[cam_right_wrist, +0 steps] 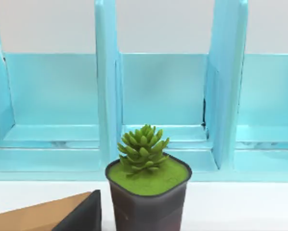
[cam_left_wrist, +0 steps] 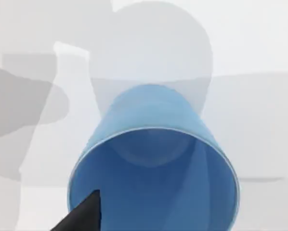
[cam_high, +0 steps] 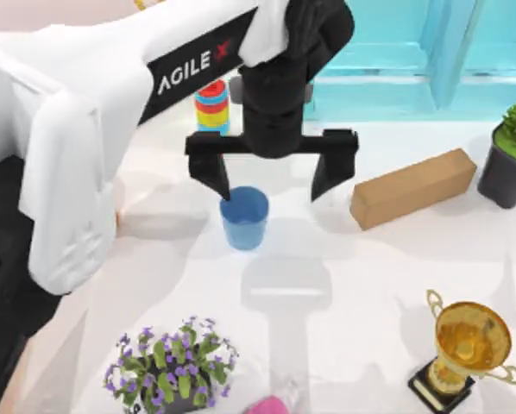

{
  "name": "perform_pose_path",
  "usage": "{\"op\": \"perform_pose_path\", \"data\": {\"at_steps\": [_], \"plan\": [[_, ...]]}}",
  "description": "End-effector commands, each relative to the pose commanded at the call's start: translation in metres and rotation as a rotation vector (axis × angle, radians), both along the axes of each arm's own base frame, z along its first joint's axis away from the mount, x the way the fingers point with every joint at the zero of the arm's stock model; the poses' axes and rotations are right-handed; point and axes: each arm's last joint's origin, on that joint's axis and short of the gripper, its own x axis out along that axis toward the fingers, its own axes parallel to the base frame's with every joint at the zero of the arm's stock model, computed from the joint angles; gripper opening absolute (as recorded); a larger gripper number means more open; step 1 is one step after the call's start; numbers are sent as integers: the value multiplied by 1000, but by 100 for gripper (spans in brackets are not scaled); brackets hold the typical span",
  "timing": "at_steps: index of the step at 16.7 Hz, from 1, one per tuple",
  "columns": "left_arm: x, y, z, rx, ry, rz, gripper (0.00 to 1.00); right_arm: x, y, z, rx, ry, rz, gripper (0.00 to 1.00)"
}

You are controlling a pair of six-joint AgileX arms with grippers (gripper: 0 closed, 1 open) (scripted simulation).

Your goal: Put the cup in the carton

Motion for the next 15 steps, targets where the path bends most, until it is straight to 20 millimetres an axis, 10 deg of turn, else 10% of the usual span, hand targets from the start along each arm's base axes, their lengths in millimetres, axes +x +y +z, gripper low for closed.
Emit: {"op": "perform_pose_path", "data": {"at_steps": [9, 15], "plan": [[-5, 2, -44, 0, 0, 0, 100, 0, 0, 0, 0, 0, 0, 100], [-5, 2, -44, 0, 0, 0, 55, 0, 0, 0, 0, 0, 0, 100]]}}
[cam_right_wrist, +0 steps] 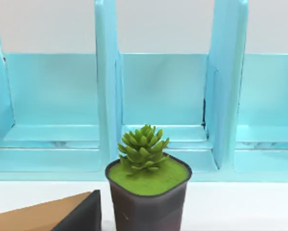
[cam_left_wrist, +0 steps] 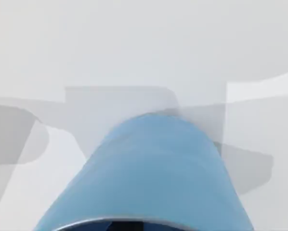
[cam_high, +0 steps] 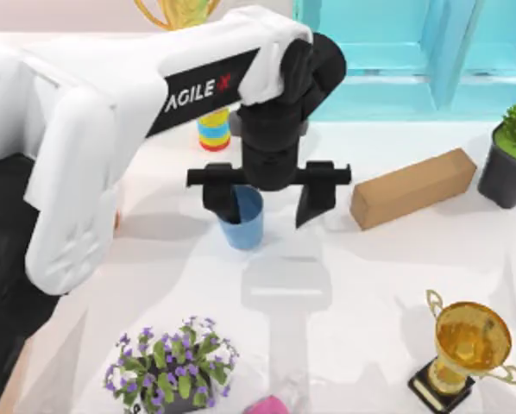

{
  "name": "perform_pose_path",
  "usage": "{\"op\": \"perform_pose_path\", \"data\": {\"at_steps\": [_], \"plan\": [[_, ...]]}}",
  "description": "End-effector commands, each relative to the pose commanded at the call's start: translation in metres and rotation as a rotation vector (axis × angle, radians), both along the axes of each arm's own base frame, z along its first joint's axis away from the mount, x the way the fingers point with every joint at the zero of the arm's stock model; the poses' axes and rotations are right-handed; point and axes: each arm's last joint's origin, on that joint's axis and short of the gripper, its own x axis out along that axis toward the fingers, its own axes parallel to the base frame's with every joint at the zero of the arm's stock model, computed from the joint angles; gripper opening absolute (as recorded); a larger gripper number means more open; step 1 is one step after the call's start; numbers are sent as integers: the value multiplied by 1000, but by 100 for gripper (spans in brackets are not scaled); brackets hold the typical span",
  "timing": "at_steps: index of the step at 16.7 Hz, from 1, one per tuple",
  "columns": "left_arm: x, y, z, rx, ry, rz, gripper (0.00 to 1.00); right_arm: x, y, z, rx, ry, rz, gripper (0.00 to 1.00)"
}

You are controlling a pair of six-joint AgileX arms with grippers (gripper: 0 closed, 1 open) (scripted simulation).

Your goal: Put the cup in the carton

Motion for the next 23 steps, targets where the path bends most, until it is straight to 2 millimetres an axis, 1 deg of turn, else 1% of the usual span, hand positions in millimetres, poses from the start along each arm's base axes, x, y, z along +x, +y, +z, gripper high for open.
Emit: {"op": "perform_pose_path", "data": {"at_steps": [7, 8, 15, 17, 18, 19, 20, 21, 22, 23], "plan": [[0, 0, 0, 0, 0, 0, 2, 0, 0, 0, 0, 0, 0, 100], [0, 0, 0, 0, 0, 0, 0, 0, 0, 0, 0, 0, 0, 100], [0, 0, 0, 0, 0, 0, 0, 0, 0, 0, 0, 0, 0, 100], [1, 1, 1, -1, -2, 0, 0, 0, 0, 0, 0, 0, 0, 100], [4, 5, 4, -7, -13, 1, 0, 0, 0, 0, 0, 0, 0, 100], [11, 13, 10, -17, -32, 3, 0, 0, 0, 0, 0, 0, 0, 100], [19, 26, 18, -29, -60, 6, 0, 0, 0, 0, 0, 0, 0, 100], [29, 44, 29, -40, -95, 13, 0, 0, 0, 0, 0, 0, 0, 100], [40, 67, 42, -48, -134, 25, 0, 0, 0, 0, 0, 0, 0, 100], [50, 96, 55, -50, -175, 42, 0, 0, 0, 0, 0, 0, 0, 100]]}}
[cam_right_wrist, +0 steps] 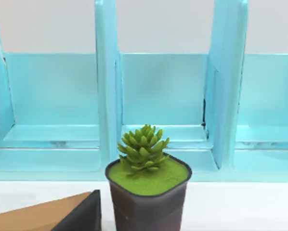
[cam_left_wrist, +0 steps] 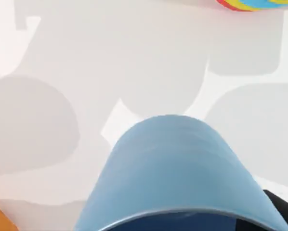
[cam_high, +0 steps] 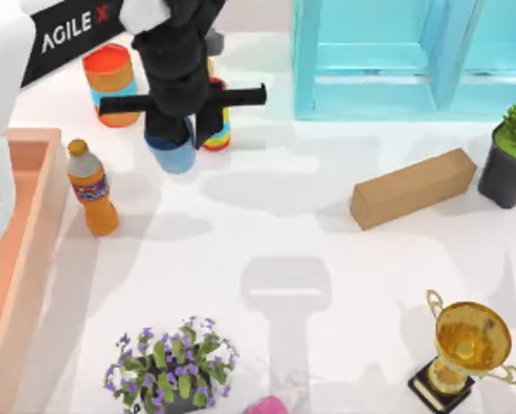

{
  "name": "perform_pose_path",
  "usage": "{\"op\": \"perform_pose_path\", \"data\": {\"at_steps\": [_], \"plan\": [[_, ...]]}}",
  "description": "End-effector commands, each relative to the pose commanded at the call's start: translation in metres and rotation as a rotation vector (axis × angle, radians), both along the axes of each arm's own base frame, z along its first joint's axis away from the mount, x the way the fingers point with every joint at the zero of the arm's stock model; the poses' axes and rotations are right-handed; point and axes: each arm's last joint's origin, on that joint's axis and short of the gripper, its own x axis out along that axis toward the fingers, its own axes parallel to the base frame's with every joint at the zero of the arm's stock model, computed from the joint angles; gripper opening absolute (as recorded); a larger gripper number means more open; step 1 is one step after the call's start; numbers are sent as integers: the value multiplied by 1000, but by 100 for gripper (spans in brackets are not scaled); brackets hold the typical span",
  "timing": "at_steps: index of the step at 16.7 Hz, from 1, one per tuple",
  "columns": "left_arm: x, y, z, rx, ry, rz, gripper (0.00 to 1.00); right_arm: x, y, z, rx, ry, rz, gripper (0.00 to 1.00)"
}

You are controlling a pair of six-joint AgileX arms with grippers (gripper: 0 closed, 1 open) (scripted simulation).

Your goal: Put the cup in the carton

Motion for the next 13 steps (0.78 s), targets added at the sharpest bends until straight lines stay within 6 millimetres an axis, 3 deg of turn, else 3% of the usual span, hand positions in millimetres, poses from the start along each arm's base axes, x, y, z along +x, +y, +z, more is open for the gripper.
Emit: {"op": "perform_pose_path", "data": {"at_steps": [3, 7, 10, 13], "plan": [[12, 103, 40, 30, -86, 69, 0, 0, 0, 0, 0, 0, 0, 100], [-24, 201, 69, 94, -32, 68, 0, 0, 0, 0, 0, 0, 0, 100], [-66, 238, 78, 94, 81, 26, 0, 0, 0, 0, 0, 0, 0, 100], [-98, 249, 85, 70, 160, -23, 0, 0, 0, 0, 0, 0, 0, 100]]}}
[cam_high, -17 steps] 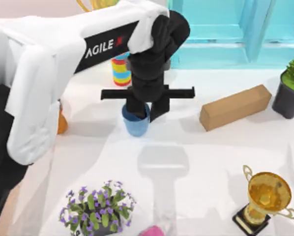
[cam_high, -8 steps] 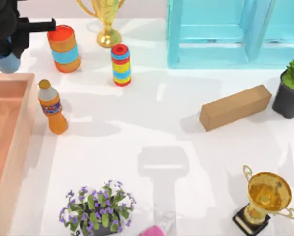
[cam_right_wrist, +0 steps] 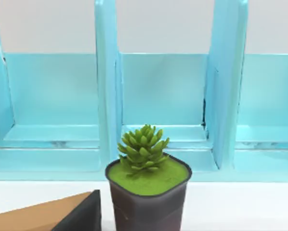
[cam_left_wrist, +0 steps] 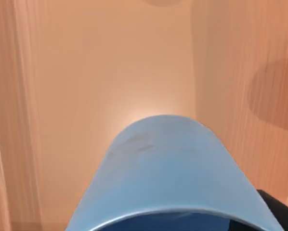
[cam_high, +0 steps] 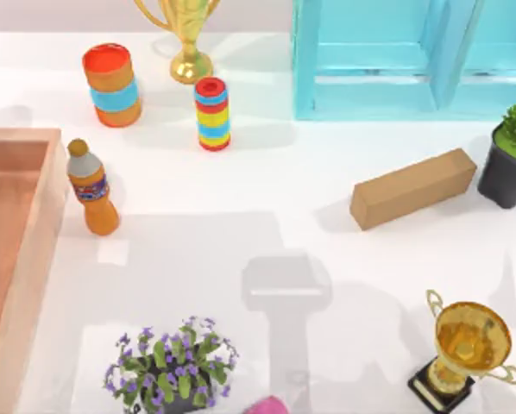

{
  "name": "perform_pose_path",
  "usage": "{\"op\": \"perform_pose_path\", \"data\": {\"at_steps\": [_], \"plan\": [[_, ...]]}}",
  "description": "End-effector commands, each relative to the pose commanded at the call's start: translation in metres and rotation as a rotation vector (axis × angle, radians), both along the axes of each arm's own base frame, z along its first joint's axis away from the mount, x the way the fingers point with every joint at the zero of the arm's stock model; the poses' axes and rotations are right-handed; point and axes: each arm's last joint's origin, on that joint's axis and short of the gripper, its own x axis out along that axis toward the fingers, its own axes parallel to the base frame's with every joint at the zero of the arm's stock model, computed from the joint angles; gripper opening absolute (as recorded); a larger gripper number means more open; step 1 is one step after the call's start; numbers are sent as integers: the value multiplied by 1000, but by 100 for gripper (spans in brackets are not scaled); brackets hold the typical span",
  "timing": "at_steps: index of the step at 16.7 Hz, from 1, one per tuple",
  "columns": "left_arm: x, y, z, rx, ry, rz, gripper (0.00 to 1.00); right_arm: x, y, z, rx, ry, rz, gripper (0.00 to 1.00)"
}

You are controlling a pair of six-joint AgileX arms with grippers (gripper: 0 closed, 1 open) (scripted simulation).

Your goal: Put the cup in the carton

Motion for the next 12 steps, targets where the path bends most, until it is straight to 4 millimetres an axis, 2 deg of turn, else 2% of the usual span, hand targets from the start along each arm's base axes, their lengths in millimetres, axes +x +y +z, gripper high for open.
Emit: {"op": "perform_pose_path", "data": {"at_steps": [2, 7, 12], "plan": [[-8, 1, 2, -11, 20, -17, 0, 0, 0, 0, 0, 0, 0, 100], [-7, 0, 0, -9, 19, -22, 0, 0, 0, 0, 0, 0, 0, 100], [-6, 5, -30, -9, 13, -19, 0, 0, 0, 0, 0, 0, 0, 100]]}}
